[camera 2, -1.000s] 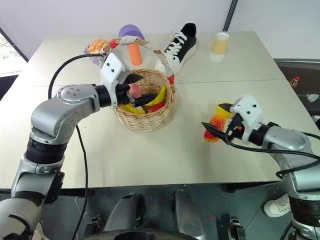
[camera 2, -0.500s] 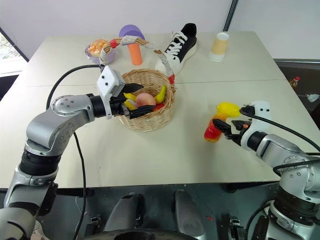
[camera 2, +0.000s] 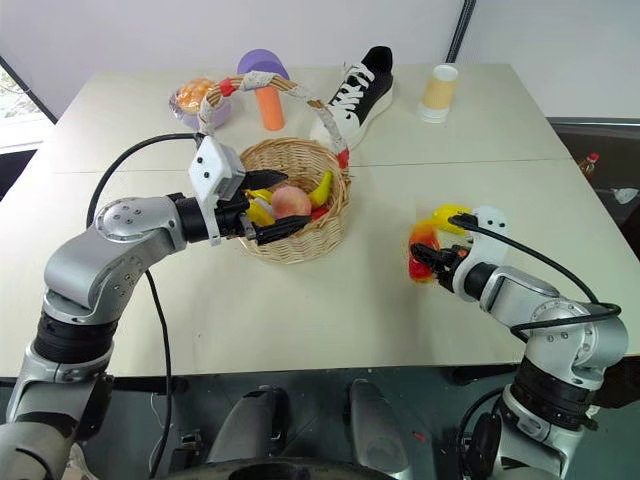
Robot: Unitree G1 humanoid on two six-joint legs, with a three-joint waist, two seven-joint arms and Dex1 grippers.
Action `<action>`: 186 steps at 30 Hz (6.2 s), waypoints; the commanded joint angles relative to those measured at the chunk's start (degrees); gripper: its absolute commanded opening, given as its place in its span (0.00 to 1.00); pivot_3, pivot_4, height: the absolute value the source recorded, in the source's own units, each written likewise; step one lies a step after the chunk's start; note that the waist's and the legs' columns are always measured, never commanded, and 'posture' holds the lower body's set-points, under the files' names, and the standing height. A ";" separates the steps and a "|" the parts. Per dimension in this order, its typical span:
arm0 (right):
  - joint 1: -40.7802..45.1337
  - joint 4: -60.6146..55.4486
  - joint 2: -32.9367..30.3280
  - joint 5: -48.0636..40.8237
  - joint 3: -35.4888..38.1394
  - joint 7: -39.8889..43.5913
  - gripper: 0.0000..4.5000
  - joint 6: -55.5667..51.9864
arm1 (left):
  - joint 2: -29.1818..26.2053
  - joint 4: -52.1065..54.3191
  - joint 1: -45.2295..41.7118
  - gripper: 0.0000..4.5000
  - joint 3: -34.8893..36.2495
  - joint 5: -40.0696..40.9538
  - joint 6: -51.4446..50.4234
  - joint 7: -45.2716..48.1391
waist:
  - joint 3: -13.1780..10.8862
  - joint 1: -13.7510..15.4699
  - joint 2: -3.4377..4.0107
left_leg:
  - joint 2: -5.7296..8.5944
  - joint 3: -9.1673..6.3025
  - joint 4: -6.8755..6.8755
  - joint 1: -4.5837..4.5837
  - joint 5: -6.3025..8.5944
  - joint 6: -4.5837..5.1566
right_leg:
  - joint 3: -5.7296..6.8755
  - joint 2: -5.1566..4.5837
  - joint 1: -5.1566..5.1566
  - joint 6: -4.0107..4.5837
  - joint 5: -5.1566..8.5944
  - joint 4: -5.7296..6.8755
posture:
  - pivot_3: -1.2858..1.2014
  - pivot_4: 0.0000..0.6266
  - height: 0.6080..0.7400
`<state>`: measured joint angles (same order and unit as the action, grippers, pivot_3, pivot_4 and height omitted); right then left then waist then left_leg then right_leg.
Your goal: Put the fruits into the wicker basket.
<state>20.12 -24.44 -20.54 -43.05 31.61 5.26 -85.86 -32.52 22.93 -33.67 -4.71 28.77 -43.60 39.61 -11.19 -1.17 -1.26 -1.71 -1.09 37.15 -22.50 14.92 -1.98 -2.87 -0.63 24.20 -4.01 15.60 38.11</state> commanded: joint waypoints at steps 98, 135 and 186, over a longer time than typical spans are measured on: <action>28.31 21.71 0.43 47.80 -51.88 27.41 0.67 65.48 | -8.18 7.40 27.17 1.00 24.77 15.61 8.67 1.99 | 0.05 -1.15 -0.12 | -0.11 0.36 0.00 -0.03 -0.03 -0.07 | -0.28 -0.18 0.19 -0.05 -0.16 0.00 | 0.52 0.24 1.00; 18.74 24.00 7.18 27.72 -31.93 21.55 0.00 62.20 | -5.60 7.86 24.30 1.00 20.53 17.14 8.43 -0.31 | 0.05 -1.32 -0.13 | -0.10 0.35 -0.03 -0.04 -0.03 -0.05 | -0.26 -0.10 0.22 -0.03 -0.18 0.00 | 0.52 0.24 1.00; -9.30 10.28 -15.12 21.56 -21.83 35.25 0.89 66.77 | -4.63 -14.31 26.90 1.00 25.74 3.35 18.05 0.50 | 0.05 -2.25 -0.03 | -0.12 0.52 -0.03 0.08 0.01 0.03 | -0.50 0.04 0.19 -0.06 -0.15 0.00 | 0.52 0.24 1.00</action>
<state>9.59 -14.42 -35.84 -21.95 9.83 40.38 -20.49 -37.04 6.88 -7.01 18.47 32.37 -27.03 40.89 -11.14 -3.42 -1.29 -1.83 -0.56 37.12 -22.42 14.94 -1.95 -3.37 -0.61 24.39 -4.07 15.45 38.11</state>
